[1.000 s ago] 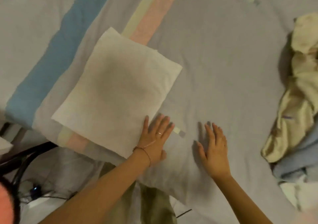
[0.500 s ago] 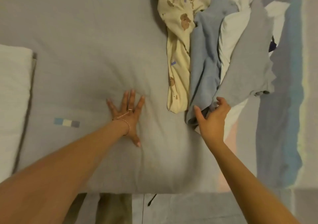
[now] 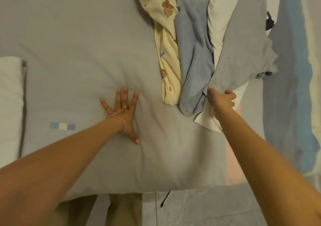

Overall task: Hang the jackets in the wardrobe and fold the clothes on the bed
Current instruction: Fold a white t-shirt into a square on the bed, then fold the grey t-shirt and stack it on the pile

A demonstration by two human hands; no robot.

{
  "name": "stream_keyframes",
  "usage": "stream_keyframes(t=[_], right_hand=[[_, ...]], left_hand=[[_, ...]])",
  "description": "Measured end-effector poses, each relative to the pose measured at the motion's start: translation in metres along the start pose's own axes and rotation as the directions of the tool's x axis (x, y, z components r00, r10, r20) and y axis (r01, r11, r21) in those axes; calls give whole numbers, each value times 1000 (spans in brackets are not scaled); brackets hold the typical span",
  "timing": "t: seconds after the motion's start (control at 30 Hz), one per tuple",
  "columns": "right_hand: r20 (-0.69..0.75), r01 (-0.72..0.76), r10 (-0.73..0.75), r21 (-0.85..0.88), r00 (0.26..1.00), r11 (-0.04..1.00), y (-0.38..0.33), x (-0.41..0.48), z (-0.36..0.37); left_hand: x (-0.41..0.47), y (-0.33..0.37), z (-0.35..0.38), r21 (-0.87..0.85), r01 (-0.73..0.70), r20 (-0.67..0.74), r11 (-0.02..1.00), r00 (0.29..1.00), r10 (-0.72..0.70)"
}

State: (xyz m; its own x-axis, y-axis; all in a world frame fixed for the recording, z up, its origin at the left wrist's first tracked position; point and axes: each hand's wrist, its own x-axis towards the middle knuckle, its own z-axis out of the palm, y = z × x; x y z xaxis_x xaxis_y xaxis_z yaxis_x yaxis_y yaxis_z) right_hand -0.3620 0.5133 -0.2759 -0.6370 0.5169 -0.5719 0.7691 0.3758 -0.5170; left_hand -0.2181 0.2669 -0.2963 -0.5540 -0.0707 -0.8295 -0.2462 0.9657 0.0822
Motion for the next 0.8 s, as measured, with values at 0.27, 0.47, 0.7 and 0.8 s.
stream_keyframes(t=[0.27,0.47,0.7,0.8], right_hand=[[-65,285,-289,-57,955,957,-14,-28,1],[-42,409,-463,-404,885,818,44,-86,-2],[-130,399,-478,-390,868,830,67,-124,-2],[41,682,-744,-435,667,588,86,-172,16]], left_hand=[[-2,-4,3,5,-6,-32,1000,999,6],[-5,-6,3,-32,-35,-74,999,997,33],[-10,-21,16,-83,-92,-115,992,990,82],[-39,-18,9,-498,-215,-155,840,975,158]])
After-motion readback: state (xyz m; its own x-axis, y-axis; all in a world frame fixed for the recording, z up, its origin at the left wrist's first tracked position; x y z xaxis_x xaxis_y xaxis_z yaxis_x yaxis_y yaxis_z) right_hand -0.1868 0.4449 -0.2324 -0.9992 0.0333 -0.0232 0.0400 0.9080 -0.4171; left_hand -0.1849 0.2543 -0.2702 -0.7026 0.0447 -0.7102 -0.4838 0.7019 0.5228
